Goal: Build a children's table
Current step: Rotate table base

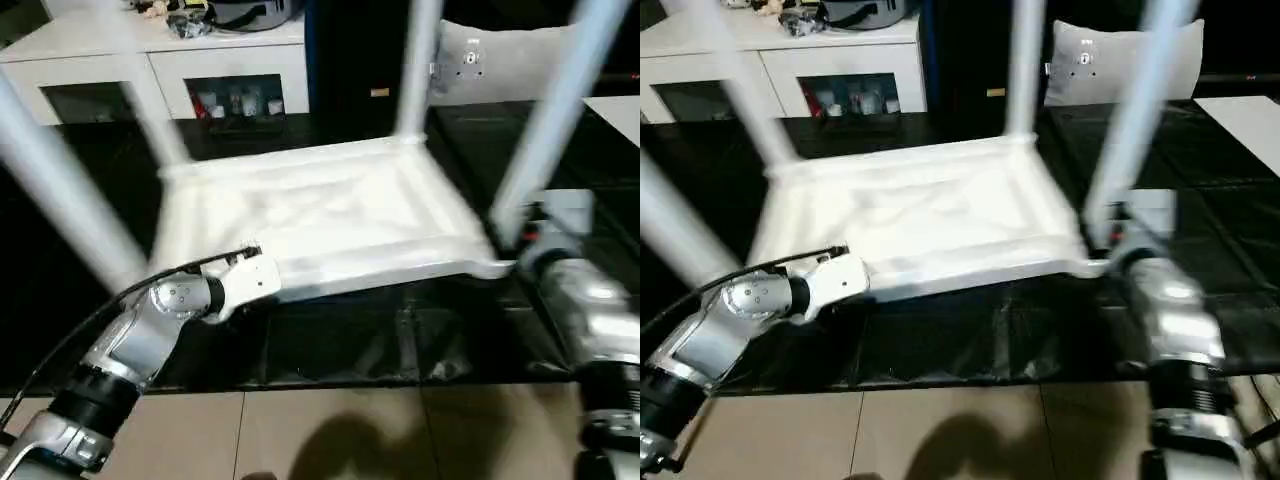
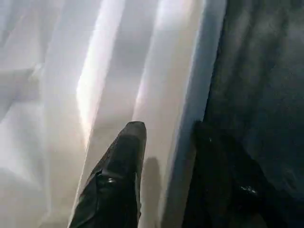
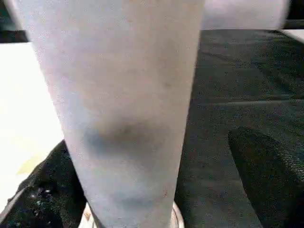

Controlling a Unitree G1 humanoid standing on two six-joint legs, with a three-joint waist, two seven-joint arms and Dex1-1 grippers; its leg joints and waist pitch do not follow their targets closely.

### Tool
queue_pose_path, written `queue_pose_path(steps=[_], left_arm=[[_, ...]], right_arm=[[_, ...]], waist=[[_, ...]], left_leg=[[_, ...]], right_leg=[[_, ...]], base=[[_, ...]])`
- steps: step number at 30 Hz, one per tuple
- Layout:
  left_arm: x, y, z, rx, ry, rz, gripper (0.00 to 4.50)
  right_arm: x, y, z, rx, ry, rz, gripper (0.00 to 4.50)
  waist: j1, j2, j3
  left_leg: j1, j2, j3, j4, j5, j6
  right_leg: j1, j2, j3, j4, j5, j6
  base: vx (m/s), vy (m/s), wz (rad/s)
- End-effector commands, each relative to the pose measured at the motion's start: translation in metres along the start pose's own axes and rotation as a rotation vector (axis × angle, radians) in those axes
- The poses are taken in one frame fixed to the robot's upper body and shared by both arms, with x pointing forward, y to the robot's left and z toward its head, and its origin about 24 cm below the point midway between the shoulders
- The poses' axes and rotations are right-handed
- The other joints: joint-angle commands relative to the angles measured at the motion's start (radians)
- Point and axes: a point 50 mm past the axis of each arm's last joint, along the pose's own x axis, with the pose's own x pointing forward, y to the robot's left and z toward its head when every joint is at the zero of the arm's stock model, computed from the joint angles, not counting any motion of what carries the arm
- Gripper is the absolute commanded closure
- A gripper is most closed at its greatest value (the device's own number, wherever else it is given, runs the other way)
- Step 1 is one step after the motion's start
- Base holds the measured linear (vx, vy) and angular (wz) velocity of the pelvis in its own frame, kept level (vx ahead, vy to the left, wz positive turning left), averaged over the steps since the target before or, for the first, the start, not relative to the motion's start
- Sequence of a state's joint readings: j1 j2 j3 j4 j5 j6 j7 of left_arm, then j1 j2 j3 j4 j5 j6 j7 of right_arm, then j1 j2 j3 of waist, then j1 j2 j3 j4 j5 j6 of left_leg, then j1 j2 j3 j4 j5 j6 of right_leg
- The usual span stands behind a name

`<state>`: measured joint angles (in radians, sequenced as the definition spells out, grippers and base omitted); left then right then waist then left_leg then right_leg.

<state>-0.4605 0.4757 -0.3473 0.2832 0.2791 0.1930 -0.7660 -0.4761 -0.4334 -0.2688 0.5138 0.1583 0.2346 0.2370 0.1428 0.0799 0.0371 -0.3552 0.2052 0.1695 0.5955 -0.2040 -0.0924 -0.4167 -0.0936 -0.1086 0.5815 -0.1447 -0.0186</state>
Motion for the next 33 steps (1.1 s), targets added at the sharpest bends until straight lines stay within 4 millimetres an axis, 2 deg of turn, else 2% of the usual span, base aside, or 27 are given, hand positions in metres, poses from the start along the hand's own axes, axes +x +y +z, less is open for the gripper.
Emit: queue_pose_path(steps=[1,2,4,5,6,7,10,11,13,14,16,17,18,20,22,23,24,26,27,29,30,31,32,33], left_arm=[[-0.001,0.012,0.004,-0.004,-0.016,0.090,2.68],[0.002,0.013,0.007,-0.028,-0.044,0.113,2.68],[0.007,0.013,0.015,-0.128,-0.132,0.161,2.68],[0.009,0.012,0.020,-0.216,-0.197,0.196,2.68],[0.010,0.011,0.023,-0.277,-0.235,0.219,2.68],[0.011,0.007,0.022,-0.328,-0.239,0.235,2.68],[0.011,0.001,0.020,-0.364,-0.235,0.263,2.68],[0.007,-0.005,0.015,-0.457,-0.244,0.355,2.68],[0.003,-0.007,0.013,-0.482,-0.256,0.414,2.68],[-0.005,-0.011,0.007,-0.535,-0.275,0.478,2.68],[-0.009,-0.014,0.003,-0.556,-0.269,0.502,2.68],[-0.010,-0.015,0.002,-0.563,-0.266,0.510,2.68],[-0.013,-0.018,-0.002,-0.580,-0.249,0.526,2.68],[-0.023,-0.027,-0.019,-0.615,-0.172,0.625,2.68],[-0.034,-0.032,-0.034,-0.653,-0.111,0.731,2.68],[-0.036,-0.033,-0.037,-0.668,-0.096,0.755,2.68],[-0.040,-0.034,-0.043,-0.704,-0.062,0.819,2.68],[-0.047,-0.038,-0.054,-0.803,-0.009,0.934,2.68],[-0.049,-0.039,-0.057,-0.819,0.000,0.959,2.68],[-0.051,-0.041,-0.059,-0.836,0.016,0.988,2.68],[-0.051,-0.041,-0.059,-0.836,0.016,0.988,2.68],[-0.052,-0.041,-0.059,-0.843,0.018,0.997,2.68],[-0.053,-0.039,-0.062,-0.864,0.022,1.025,2.68],[-0.053,-0.037,-0.064,-0.864,0.024,1.033,2.68]], right_arm=[[-0.001,-0.011,0.004,0.002,-0.015,-0.050,0.06],[-0.001,-0.013,0.004,-0.001,-0.015,-0.051,0.06],[-0.001,-0.009,0.004,-0.014,-0.022,-0.017,0.06],[-0.002,-0.003,0.004,-0.039,-0.024,0.023,0.06],[-0.003,0.002,0.004,-0.056,-0.025,0.055,0.06],[-0.004,0.011,0.002,-0.062,-0.018,0.098,0.06],[-0.006,0.018,-0.001,-0.068,0.005,0.139,0.06],[-0.012,0.024,-0.004,-0.058,0.040,0.191,0.06],[-0.016,0.026,-0.005,-0.060,0.046,0.210,0.06],[-0.025,0.028,-0.008,-0.068,0.067,0.256,0.06],[-0.030,0.030,-0.009,-0.077,0.073,0.286,0.06],[-0.031,0.031,-0.009,-0.081,0.075,0.296,0.06],[-0.035,0.033,-0.010,-0.092,0.076,0.319,0.06],[-0.047,0.038,-0.014,-0.093,0.096,0.364,0.06],[-0.054,0.045,-0.017,-0.088,0.110,0.388,0.06],[-0.054,0.046,-0.017,-0.083,0.115,0.390,0.06],[-0.055,0.050,-0.018,-0.086,0.120,0.400,0.06],[-0.058,0.059,-0.017,-0.094,0.137,0.443,0.06],[-0.058,0.062,-0.016,-0.094,0.137,0.463,0.06],[-0.059,0.069,-0.011,-0.092,0.124,0.507,0.06],[-0.059,0.069,-0.011,-0.092,0.124,0.507,0.06],[-0.059,0.071,-0.010,-0.092,0.121,0.512,0.06],[-0.057,0.072,-0.010,-0.093,0.114,0.501,0.06],[-0.054,0.074,-0.010,-0.089,0.112,0.494,0.06]], waist=[[-0.010,-0.017,-0.073],[-0.010,-0.015,-0.074],[-0.012,-0.019,-0.071],[-0.014,-0.013,-0.071],[-0.013,-0.018,-0.072],[-0.013,-0.014,-0.072],[-0.027,-0.017,-0.069],[-0.033,-0.015,-0.069],[-0.036,-0.018,-0.068],[-0.037,-0.017,-0.067],[-0.038,-0.014,-0.066],[-0.040,-0.016,-0.064],[-0.039,-0.012,-0.061],[-0.044,-0.016,-0.059],[-0.052,-0.017,-0.057],[-0.055,-0.015,-0.056],[-0.056,-0.021,-0.056],[-0.054,-0.015,-0.052],[-0.054,-0.020,-0.050],[-0.052,-0.018,-0.051],[-0.050,-0.024,-0.052],[-0.048,-0.022,-0.052],[-0.047,-0.031,-0.054],[-0.044,-0.032,-0.055]], left_leg=[[-0.006,0.003,0.003,-0.058,-0.101,0.055],[-0.007,0.003,0.002,-0.057,-0.096,0.057],[-0.011,0.000,0.006,-0.055,-0.100,0.067],[-0.013,-0.002,0.007,-0.052,-0.100,0.071],[-0.011,0.001,0.006,-0.053,-0.103,0.078],[-0.015,0.001,0.004,-0.052,-0.100,0.086],[-0.017,0.004,0.002,-0.054,-0.116,0.098],[-0.017,0.003,0.003,-0.053,-0.111,0.103],[-0.018,0.004,0.002,-0.053,-0.113,0.108],[-0.018,0.006,0.002,-0.054,-0.122,0.112],[-0.016,0.005,0.002,-0.056,-0.135,0.115],[-0.018,0.006,0.001,-0.058,-0.147,0.112],[-0.016,0.005,0.002,-0.058,-0.161,0.109],[-0.021,0.008,-0.002,-0.061,-0.171,0.105],[-0.023,0.003,-0.002,-0.061,-0.183,0.107],[-0.018,0.000,0.000,-0.059,-0.194,0.106],[-0.016,-0.002,0.001,-0.059,-0.203,0.102],[-0.010,0.000,0.000,-0.057,-0.226,0.094],[-0.014,-0.001,-0.003,-0.059,-0.235,0.091],[-0.014,-0.001,-0.005,-0.060,-0.240,0.092],[-0.012,-0.001,-0.005,-0.059,-0.240,0.093],[-0.011,0.000,-0.006,-0.060,-0.237,0.093],[-0.012,0.004,-0.007,-0.061,-0.229,0.093],[-0.017,0.005,-0.009,-0.064,-0.217,0.093]], right_leg=[[0.066,-0.043,0.042,-0.053,-0.245,-0.149],[0.067,-0.044,0.041,-0.052,-0.241,-0.149],[0.066,-0.044,0.038,-0.058,-0.271,-0.141],[0.067,-0.044,0.037,-0.059,-0.286,-0.141],[0.065,-0.044,0.035,-0.064,-0.296,-0.138],[0.067,-0.043,0.033,-0.062,-0.287,-0.144],[0.066,-0.040,0.030,-0.065,-0.299,-0.135],[0.067,-0.039,0.030,-0.068,-0.312,-0.130],[0.066,-0.037,0.029,-0.071,-0.321,-0.122],[0.066,-0.037,0.028,-0.076,-0.347,-0.106],[0.059,-0.035,0.025,-0.083,-0.383,-0.093],[0.060,-0.035,0.024,-0.086,-0.400,-0.083],[0.056,-0.035,0.023,-0.090,-0.422,-0.077],[0.062,-0.034,0.023,-0.091,-0.429,-0.059],[0.058,-0.032,0.019,-0.096,-0.458,-0.038],[0.051,-0.030,0.017,-0.104,-0.493,-0.026],[0.049,-0.028,0.014,-0.109,-0.517,-0.020],[0.042,-0.028,0.011,-0.114,-0.546,-0.014],[0.046,-0.027,0.007,-0.115,-0.556,-0.003],[0.043,-0.028,0.009,-0.118,-0.560,0.011],[0.041,-0.030,0.009,-0.119,-0.561,0.016],[0.040,-0.030,0.011,-0.119,-0.557,0.016],[0.042,-0.030,0.013,-0.117,-0.530,0.009],[0.045,-0.032,0.015,-0.109,-0.502,-0.002]], base=[[0.000,0.000,0.00],[0.000,0.000,0.00],[0.000,0.000,0.00],[0.000,0.000,0.00],[0.000,0.000,0.00],[0.000,0.000,0.00],[0.000,0.000,0.00],[0.000,0.000,0.00],[0.000,0.000,0.00],[0.000,0.000,0.00],[0.000,0.000,0.00],[0.000,0.000,0.00],[0.000,0.000,0.00],[0.000,0.000,0.00],[0.000,0.000,0.00],[0.000,0.000,0.00],[0.000,0.000,0.00],[0.000,0.000,0.00],[0.000,0.000,0.00],[0.000,0.000,0.00],[0.000,0.000,0.00],[0.000,0.000,0.00],[0.000,0.000,0.00],[0.000,0.000,0.00]])
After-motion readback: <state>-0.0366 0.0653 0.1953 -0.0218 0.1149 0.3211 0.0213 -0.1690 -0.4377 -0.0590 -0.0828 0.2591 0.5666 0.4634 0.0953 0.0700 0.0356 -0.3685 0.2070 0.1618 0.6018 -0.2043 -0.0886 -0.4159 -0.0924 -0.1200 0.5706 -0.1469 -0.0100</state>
